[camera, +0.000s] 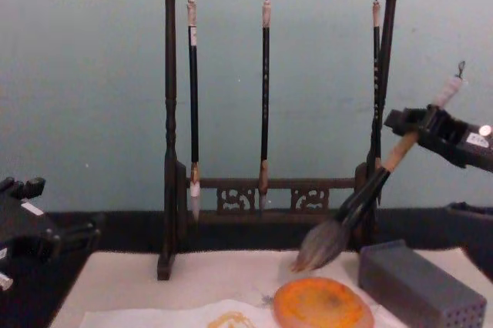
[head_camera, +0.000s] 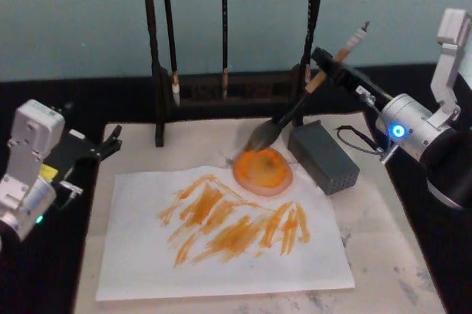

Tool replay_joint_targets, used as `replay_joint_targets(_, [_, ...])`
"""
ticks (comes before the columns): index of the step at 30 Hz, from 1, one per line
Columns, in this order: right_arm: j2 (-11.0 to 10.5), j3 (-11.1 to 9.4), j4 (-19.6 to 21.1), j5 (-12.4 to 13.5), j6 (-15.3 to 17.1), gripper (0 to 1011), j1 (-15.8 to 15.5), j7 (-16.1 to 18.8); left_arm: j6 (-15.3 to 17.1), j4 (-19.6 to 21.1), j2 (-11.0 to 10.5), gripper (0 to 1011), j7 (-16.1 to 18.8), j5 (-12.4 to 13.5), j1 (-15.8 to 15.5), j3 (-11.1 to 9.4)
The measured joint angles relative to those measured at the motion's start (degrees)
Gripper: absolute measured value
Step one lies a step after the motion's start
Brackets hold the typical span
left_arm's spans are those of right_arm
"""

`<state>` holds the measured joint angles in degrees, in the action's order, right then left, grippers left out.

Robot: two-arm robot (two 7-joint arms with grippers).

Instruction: Pick up the brush from the inkstone, write on the paper, then place the brush back to its original position.

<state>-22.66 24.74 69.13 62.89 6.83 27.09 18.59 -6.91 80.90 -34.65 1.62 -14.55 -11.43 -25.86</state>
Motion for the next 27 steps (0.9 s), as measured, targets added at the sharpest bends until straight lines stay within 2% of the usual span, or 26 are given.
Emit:
replay_joint_targets(7, [-2.1,2.6,3.6,-8.3,-3.4,155,-0.6,0.1,0.0,0.0,0.0,1001,0.0,0.0,0.0,0.0])
replay_joint_targets(10, [-3.5,4.0,5.6,-13.1,-5.8,155,-1.2,0.4,0.0,0.0,0.0,1001,0.0,0.0,0.0,0.0])
replay_joint_targets(13, [-4.2,4.8,6.5,-15.9,-7.3,155,-1.5,0.4,0.0,0.0,0.0,1001,0.0,0.0,0.0,0.0])
replay_joint_targets(14, [-4.7,5.2,7.1,-17.7,-8.2,155,-1.7,0.4,0.0,0.0,0.0,1001,0.0,0.0,0.0,0.0])
replay_joint_targets(20, [-5.9,5.7,9.2,-21.7,-10.7,155,-2.7,1.0,0.0,0.0,0.0,1001,0.0,0.0,0.0,0.0])
replay_joint_targets(27, [-7.0,5.8,11.5,-24.2,-12.0,155,-4.1,2.5,0.0,0.0,0.0,1001,0.0,0.0,0.0,0.0])
